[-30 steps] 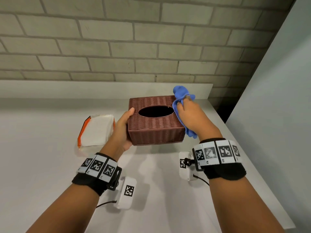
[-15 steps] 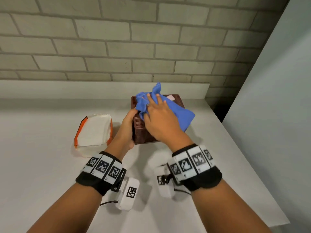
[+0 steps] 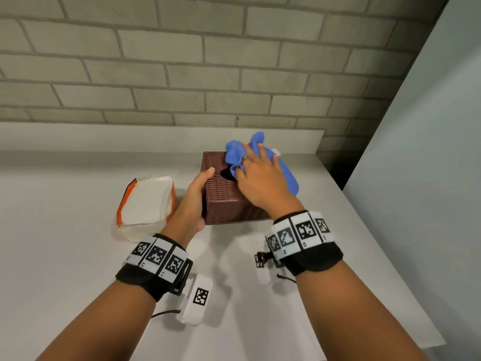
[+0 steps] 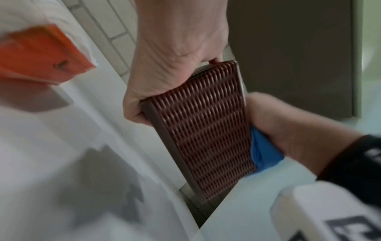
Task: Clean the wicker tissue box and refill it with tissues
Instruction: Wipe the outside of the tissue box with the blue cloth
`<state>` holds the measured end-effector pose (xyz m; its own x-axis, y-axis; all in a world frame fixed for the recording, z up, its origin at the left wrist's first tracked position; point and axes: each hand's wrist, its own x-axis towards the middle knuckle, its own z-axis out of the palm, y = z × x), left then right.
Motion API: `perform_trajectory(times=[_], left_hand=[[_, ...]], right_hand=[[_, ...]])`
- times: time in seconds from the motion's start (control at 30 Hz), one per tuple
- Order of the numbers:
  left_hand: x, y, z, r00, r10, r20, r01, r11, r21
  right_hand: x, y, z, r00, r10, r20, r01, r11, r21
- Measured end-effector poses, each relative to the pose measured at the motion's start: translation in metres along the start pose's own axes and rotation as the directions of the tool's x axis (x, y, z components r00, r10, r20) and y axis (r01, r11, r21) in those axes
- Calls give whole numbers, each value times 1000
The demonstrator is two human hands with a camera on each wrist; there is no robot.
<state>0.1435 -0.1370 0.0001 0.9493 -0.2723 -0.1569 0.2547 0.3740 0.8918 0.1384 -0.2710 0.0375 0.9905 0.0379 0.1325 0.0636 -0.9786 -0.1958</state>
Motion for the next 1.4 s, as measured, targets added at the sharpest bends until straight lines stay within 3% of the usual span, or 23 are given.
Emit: perform_trajectory(times=[0.1, 0.23, 0.33, 0.43, 0.5, 0.67, 0.83, 1.0, 1.27, 1.33, 1.4], left_hand=[[-1, 5, -1, 999, 7, -41, -8, 1000, -14], [2, 6, -4, 998, -9, -64, 6, 999, -38], [3, 6, 0, 996, -20, -84, 17, 999, -34], [2, 1, 3, 999, -38, -17, 37, 997, -68], [0, -1, 4, 999, -27, -37, 24, 997, -80], [-4, 6, 9, 994, 5, -113, -20, 991, -134], [-3, 10, 4, 998, 3, -65, -1, 1000, 27], [-8, 16, 3, 999, 2, -50, 4, 993, 118], [-6, 27, 16, 995, 62, -84, -42, 974, 222], [-4, 36, 16, 984, 39, -176, -1, 978, 208], [-2, 43, 15, 970, 13, -241, 39, 976, 214]], right_hand=[[9, 24, 2, 990, 127, 53, -130, 989, 68], [-6, 14, 12, 987, 158, 4, -158, 987, 30], [-31, -17, 11, 996, 86, 14, -86, 996, -13], [-45, -44, 10, 997, -72, 19, 72, 996, -45], [-42, -50, 9, 988, -155, 5, 155, 987, -45], [-23, -48, 3, 981, -189, 40, 190, 982, -13], [-8, -48, 3, 994, -70, 88, 60, 992, 108], [-6, -50, 3, 985, 137, 106, -158, 961, 227], [2, -51, -10, 977, 150, -149, -122, 976, 180], [5, -41, -21, 973, 155, -169, -104, 955, 278], [7, -28, -33, 963, 188, -192, -74, 874, 481]])
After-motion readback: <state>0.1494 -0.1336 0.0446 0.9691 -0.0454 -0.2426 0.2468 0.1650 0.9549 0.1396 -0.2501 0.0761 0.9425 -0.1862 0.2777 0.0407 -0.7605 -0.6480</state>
